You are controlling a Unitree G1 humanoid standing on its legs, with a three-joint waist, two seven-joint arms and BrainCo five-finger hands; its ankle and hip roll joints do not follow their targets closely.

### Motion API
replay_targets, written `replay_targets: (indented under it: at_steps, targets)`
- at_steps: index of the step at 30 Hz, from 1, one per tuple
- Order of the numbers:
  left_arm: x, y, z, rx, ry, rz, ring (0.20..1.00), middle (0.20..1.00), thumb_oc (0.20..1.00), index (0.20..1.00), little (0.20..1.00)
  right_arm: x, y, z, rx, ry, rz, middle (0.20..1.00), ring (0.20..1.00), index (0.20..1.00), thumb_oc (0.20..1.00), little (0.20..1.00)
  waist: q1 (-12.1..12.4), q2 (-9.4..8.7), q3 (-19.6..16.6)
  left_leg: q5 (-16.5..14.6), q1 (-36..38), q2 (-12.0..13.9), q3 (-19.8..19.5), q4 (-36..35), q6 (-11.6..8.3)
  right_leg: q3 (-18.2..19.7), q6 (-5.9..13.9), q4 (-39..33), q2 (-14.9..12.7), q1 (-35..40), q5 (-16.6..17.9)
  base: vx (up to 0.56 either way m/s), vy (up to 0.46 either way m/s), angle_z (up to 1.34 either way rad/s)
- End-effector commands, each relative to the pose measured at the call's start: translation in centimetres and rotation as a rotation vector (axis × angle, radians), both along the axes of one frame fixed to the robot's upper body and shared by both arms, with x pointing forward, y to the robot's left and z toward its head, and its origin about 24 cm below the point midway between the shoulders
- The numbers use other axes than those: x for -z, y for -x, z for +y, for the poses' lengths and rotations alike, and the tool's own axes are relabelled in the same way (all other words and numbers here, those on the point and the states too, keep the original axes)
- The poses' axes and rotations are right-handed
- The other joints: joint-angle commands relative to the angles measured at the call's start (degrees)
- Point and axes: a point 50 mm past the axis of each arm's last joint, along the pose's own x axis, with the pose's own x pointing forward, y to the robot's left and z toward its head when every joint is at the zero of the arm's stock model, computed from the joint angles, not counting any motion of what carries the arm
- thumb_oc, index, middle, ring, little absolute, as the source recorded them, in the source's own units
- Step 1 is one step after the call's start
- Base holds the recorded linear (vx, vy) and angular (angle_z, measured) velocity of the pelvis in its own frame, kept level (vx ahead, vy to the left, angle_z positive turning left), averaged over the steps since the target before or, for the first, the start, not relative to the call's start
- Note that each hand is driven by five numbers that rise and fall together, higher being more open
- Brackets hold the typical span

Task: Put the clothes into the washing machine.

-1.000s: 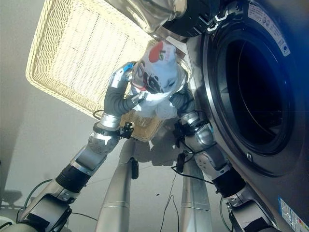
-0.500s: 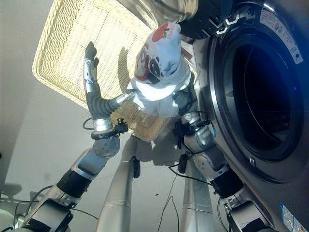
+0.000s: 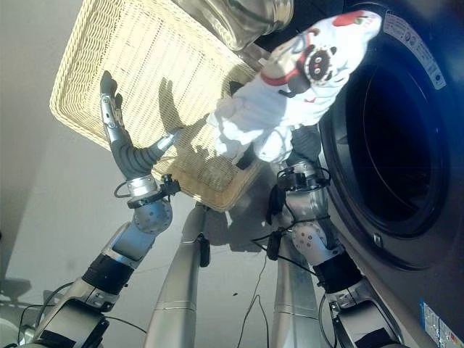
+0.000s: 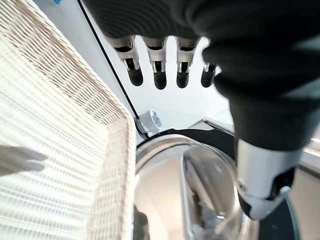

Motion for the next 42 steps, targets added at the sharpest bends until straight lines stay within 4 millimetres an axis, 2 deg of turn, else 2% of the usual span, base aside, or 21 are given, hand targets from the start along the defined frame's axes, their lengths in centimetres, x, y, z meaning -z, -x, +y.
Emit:
replay_targets:
  at_steps: [1,3,4,8,9,10,15,17,19,21,22,23,24,25,27,30,32,38,40,41,42]
  targets:
    - [-1.5,-0.6,1.3,-0.045,0.05,-0.067,1.0,1.0,1.0,1.0,1.0,-0.4,-0.5,-4.5,0.072,-0.199,0.006,0.2,0.2,0.2,0.2,0.2,-0.95,1.09,-1.15,-6.36,-1.73,-2.1,1.77,7.41,-0.43,-1.82,7.67,-14.18,1.66,2.95,13.11,0.0,0.041,-0.03]
    - [-1.3,-1.1,1.4,-0.052,0.051,-0.046,1.0,1.0,1.0,1.0,1.0,0.3,-1.1,-5.7,0.1,-0.252,0.049,0.2,0.2,0.2,0.2,0.2,-1.04,1.07,-1.15,-6.39,-1.73,-1.97,1.93,7.37,-0.5,-1.72,7.67,-14.25,1.78,2.97,13.14,0.0,0.024,-0.04]
    - [-1.3,-2.0,2.3,-0.088,0.041,-0.014,1.0,1.0,1.0,1.0,1.0,2.0,-2.1,-9.2,0.168,-0.337,0.151,0.2,0.2,0.2,0.2,0.2,-1.17,0.91,-1.15,-6.39,-1.82,-1.59,2.27,7.08,-0.79,-1.66,7.57,-14.65,2.06,2.96,13.2,-0.01,0.019,-0.06]
    - [-1.4,-3.1,3.2,-0.113,0.061,0.026,1.0,1.0,1.0,1.0,1.0,3.9,-2.4,-14.2,0.365,-0.414,0.344,0.2,0.2,0.2,0.2,0.2,-1.23,0.65,-1.15,-6.76,-2.1,-1.25,2.23,6.55,-0.83,-1.51,7.44,-15.15,2.58,2.7,13.3,0.01,0.003,-0.07]
    - [-1.5,-3.2,3.2,-0.112,0.061,0.026,1.0,1.0,1.0,1.0,1.0,3.8,-2.5,-14.3,0.367,-0.415,0.35,0.2,0.2,0.2,0.2,0.2,-1.15,0.68,-1.15,-6.77,-2.17,-1.22,2.23,6.51,-0.83,-1.52,7.44,-15.18,2.61,2.64,13.3,0.01,-0.024,-0.11]
    - [-1.7,-3.6,3.6,-0.12,0.064,0.042,1.0,1.0,1.0,1.0,1.0,3.8,-2.2,-16.7,0.461,-0.441,0.439,0.2,0.2,0.2,0.2,0.2,-0.92,0.7,-1.15,-6.88,-2.33,-1.13,2.16,6.48,-0.8,-1.49,7.38,-15.32,2.83,2.58,13.43,0.02,-0.033,-0.09]
    - [-2.2,-3.9,4.5,-0.153,0.036,0.057,1.0,1.0,1.0,1.0,1.0,2.9,-1.2,-19.9,0.58,-0.47,0.551,0.2,0.2,0.2,0.2,0.2,-0.84,-0.06,-1.15,-7.38,-3.07,-1.07,1.41,6.66,-0.63,-1.75,7.36,-15.78,3.23,2.39,13.71,0.01,-0.048,-0.02]
    - [-2.3,-3.9,4.7,-0.166,0.024,0.063,1.0,1.0,1.0,1.0,1.0,2.0,-0.8,-20.6,0.617,-0.499,0.543,0.2,0.2,0.2,0.2,0.2,-0.96,-0.45,-1.15,-7.63,-3.03,-1.12,1.14,6.89,-0.59,-1.73,7.31,-15.91,3.47,2.55,13.8,0.0,-0.05,0.01]
    - [-2.0,-3.8,5.5,-0.186,0.005,0.074,1.0,1.0,1.0,1.0,1.0,-0.9,0.5,-22.4,0.738,-0.558,0.474,0.2,0.2,0.2,0.2,0.2,-1.04,-0.99,-1.15,-8.12,-2.95,-0.96,0.86,7.29,-0.66,-1.73,7.24,-15.99,3.73,2.88,13.66,-0.01,-0.061,-0.01]
    - [-1.0,-3.3,6.7,-0.208,-0.024,0.088,1.0,1.0,1.0,1.0,1.0,-4.1,3.8,-25.7,0.945,-0.681,0.338,0.2,0.2,0.2,0.2,0.2,-1.4,-1.6,-1.15,-9.13,-2.78,-0.67,0.54,7.88,-0.58,-1.57,7.12,-16.36,4.07,3.62,13.37,-0.01,-0.053,-0.06]
    - [-0.7,-3.1,7.0,-0.214,-0.03,0.089,1.0,1.0,1.0,1.0,1.0,-4.7,4.9,-26.6,1.002,-0.711,0.285,0.2,0.2,0.2,0.2,0.2,-1.49,-1.82,-1.15,-9.26,-2.68,-0.47,0.5,7.79,-0.58,-1.64,7.07,-16.37,4.12,3.86,13.19,-0.01,-0.032,-0.05]
    - [-0.2,-2.8,7.4,-0.224,-0.034,0.093,1.0,1.0,1.0,1.0,1.0,-5.8,7.0,-27.7,1.115,-0.742,0.175,0.297,0.297,0.297,0.297,0.297,-1.84,-2.05,-1.15,-9.44,-2.53,-0.23,0.52,7.61,-0.61,-1.63,6.97,-16.43,4.28,4.1,13.03,-0.02,0.002,-0.03]
    - [0.2,-2.4,8.1,-0.241,-0.036,0.097,1.0,1.0,1.0,1.0,1.0,-6.3,8.7,-28.1,1.209,-0.763,0.082,0.84,0.84,0.84,0.84,0.84,-2.53,-2.43,-1.15,-9.6,-2.45,-0.05,0.6,7.71,-0.65,-1.41,6.86,-16.27,4.74,4.21,12.92,0.0,0.0,0.0]
    - [0.3,-2.3,8.4,-0.25,-0.036,0.101,1.0,1.0,1.0,1.0,1.0,-6.3,9.2,-28.1,1.225,-0.763,0.054,1.0,1.0,1.0,1.0,1.0,-2.98,-2.66,-1.15,-9.68,-2.36,0.03,0.65,7.79,-0.55,-1.29,6.86,-16.13,4.92,4.29,12.94,-0.02,0.015,-0.04]
    - [-0.2,-2.4,8.9,-0.275,-0.072,0.118,1.0,1.0,1.0,1.0,1.0,-6.6,10.5,-27.9,1.289,-0.712,-0.024,1.0,1.0,1.0,1.0,1.0,-3.77,-3.7,-1.15,-10.16,-1.65,0.1,0.89,8.0,-0.24,-0.92,6.93,-15.98,5.34,5.02,12.66,-0.01,-0.002,-0.04]
    - [-1.0,-2.6,9.3,-0.283,-0.107,0.122,1.0,1.0,1.0,1.0,1.0,-7.5,11.1,-28.2,1.295,-0.714,-0.035,1.0,1.0,1.0,1.0,1.0,-3.9,-4.13,-1.15,-10.5,-1.39,0.16,1.02,7.89,-0.2,-0.73,6.98,-16.49,5.24,5.32,12.54,0.0,0.004,-0.04]
    - [-1.6,-3.1,9.1,-0.276,-0.174,0.132,1.0,1.0,1.0,1.0,1.0,-7.3,11.3,-29.4,1.302,-0.696,0.012,1.0,1.0,1.0,1.0,1.0,-3.68,-3.9,-1.15,-10.7,-1.01,-0.22,0.69,8.05,-0.15,-0.84,6.87,-16.47,4.83,5.58,12.34,0.0,0.0,0.0]
    - [-2.0,-3.9,7.4,-0.234,-0.269,0.131,1.0,1.0,1.0,1.0,1.0,-7.4,9.9,-29.4,1.315,-0.639,0.113,1.0,1.0,1.0,1.0,1.0,-2.48,-2.2,-1.15,-9.73,-1.48,-1.25,0.37,7.41,0.03,-0.96,6.53,-17.43,3.96,4.89,12.88,0.0,0.004,0.01]
    - [-1.7,-4.0,6.9,-0.231,-0.308,0.133,1.0,1.0,1.0,1.0,1.0,-7.3,9.4,-29.1,1.348,-0.578,0.176,1.0,1.0,1.0,1.0,1.0,-2.35,-1.94,-1.15,-10.41,-1.15,-1.28,0.29,7.78,0.01,-1.05,6.64,-17.0,3.89,5.21,12.24,0.02,-0.007,0.02]
    - [-1.6,-4.1,6.0,-0.225,-0.366,0.126,1.0,1.0,1.0,1.0,1.0,-7.6,8.6,-28.2,1.411,-0.458,0.236,1.0,1.0,1.0,1.0,1.0,-2.07,-1.67,-1.15,-10.28,-1.11,-1.61,0.24,7.62,0.23,-1.22,6.64,-17.03,3.85,5.17,12.36,0.01,-0.012,0.03]
    - [-1.7,-4.2,5.7,-0.219,-0.385,0.124,1.0,1.0,1.0,1.0,1.0,-7.7,8.1,-27.8,1.427,-0.424,0.277,1.0,1.0,1.0,1.0,1.0,-1.97,-1.6,-1.15,-10.32,-1.18,-1.71,0.22,7.64,0.3,-1.24,6.65,-17.13,3.86,5.14,12.37,0.01,-0.01,0.03]
